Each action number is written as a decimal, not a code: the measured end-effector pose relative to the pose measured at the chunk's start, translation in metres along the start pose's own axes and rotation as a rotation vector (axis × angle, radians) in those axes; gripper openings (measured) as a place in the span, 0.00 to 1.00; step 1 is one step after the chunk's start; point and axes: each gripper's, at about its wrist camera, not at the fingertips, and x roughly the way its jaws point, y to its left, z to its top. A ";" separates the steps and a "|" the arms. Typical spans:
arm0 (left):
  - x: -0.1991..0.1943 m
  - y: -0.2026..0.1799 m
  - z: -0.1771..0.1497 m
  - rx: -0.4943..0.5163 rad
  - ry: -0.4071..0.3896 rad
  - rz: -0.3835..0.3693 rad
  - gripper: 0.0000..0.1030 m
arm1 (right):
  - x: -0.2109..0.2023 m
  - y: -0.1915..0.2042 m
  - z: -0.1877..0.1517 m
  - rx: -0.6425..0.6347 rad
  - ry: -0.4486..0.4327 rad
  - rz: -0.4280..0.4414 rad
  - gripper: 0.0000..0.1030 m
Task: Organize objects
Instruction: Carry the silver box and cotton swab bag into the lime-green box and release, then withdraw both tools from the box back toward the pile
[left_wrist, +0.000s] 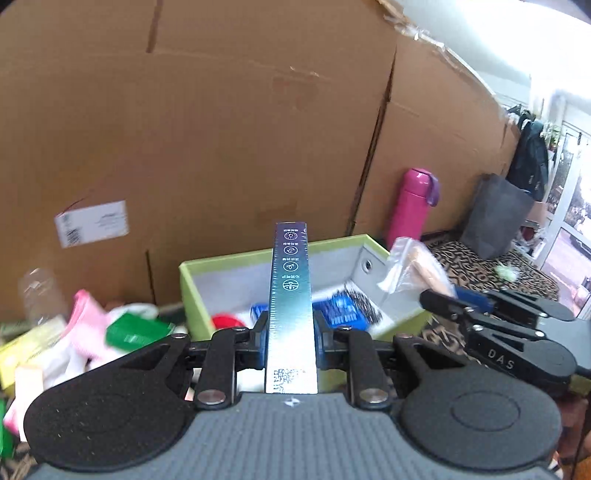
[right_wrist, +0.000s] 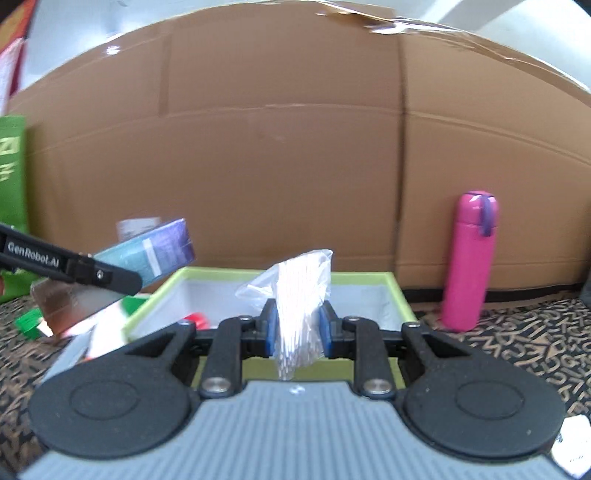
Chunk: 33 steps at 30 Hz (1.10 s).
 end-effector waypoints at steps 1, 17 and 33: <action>0.010 -0.001 0.004 -0.002 0.009 0.007 0.22 | 0.006 -0.004 0.001 -0.004 -0.005 -0.024 0.22; 0.069 0.015 -0.002 -0.073 -0.019 0.020 0.84 | 0.082 -0.016 -0.021 -0.123 0.084 -0.125 0.65; -0.047 0.023 -0.061 -0.128 -0.073 0.141 0.86 | -0.020 0.042 -0.010 -0.149 -0.096 0.010 1.00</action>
